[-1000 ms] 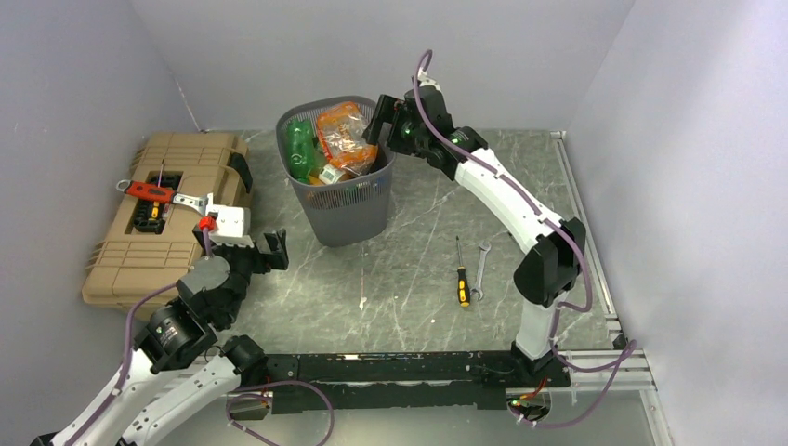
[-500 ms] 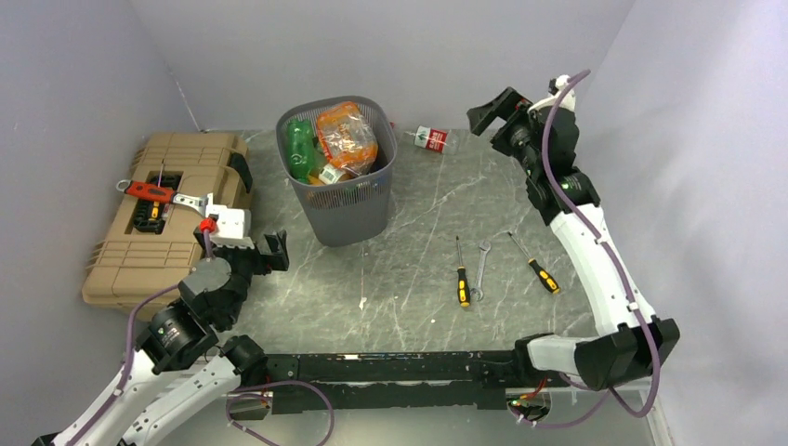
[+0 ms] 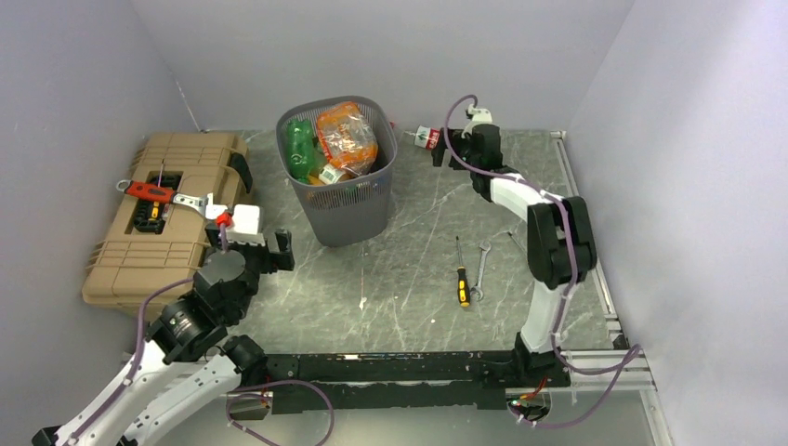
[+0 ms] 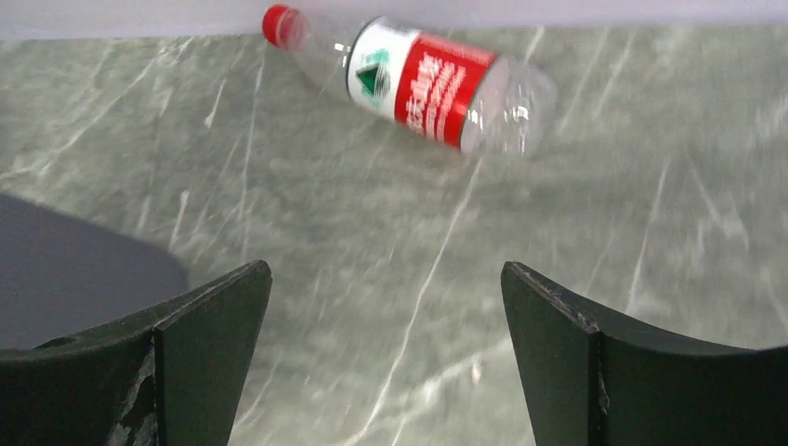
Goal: Put the plastic bottles in the bin
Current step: Pick up the plastic bottle at the center of the board.
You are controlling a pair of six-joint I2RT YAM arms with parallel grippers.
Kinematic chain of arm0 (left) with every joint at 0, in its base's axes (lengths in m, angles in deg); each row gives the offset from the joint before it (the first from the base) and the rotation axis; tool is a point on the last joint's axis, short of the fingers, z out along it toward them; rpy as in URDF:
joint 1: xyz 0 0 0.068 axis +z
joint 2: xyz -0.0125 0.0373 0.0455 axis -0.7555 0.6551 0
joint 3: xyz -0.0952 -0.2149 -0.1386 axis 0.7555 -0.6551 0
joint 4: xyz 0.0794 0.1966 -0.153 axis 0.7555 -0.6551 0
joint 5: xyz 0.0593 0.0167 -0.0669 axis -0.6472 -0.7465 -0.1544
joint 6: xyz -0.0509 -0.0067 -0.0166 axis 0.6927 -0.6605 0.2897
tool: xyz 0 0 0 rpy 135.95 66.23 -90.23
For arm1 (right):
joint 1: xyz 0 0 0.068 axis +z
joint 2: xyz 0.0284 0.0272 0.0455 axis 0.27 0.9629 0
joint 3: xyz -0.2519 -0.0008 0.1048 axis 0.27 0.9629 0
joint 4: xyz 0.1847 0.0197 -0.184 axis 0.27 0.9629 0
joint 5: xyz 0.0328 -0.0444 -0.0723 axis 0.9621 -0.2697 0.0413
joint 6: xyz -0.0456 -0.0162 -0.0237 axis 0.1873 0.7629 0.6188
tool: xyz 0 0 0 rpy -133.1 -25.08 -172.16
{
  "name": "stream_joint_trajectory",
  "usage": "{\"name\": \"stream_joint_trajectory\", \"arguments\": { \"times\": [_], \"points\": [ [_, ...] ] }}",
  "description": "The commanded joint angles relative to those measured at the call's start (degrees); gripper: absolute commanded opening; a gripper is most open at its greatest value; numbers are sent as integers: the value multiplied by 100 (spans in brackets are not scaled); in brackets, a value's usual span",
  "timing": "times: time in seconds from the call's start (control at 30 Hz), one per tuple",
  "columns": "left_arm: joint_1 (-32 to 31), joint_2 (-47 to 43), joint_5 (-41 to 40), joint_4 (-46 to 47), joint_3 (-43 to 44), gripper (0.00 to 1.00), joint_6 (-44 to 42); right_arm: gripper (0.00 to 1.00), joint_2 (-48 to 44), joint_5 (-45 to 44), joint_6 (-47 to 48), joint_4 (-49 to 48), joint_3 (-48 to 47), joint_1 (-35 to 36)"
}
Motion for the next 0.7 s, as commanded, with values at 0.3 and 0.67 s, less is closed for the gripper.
{"name": "stream_joint_trajectory", "arguments": {
  "times": [0.3,0.67],
  "points": [
    [436,253,579,263,-7,97,-55,99,2487,642,3090,843,-3527,20],
    [491,508,858,296,20,97,-41,99,3400,1112,3701,2057,-4917,13]
  ]
}}
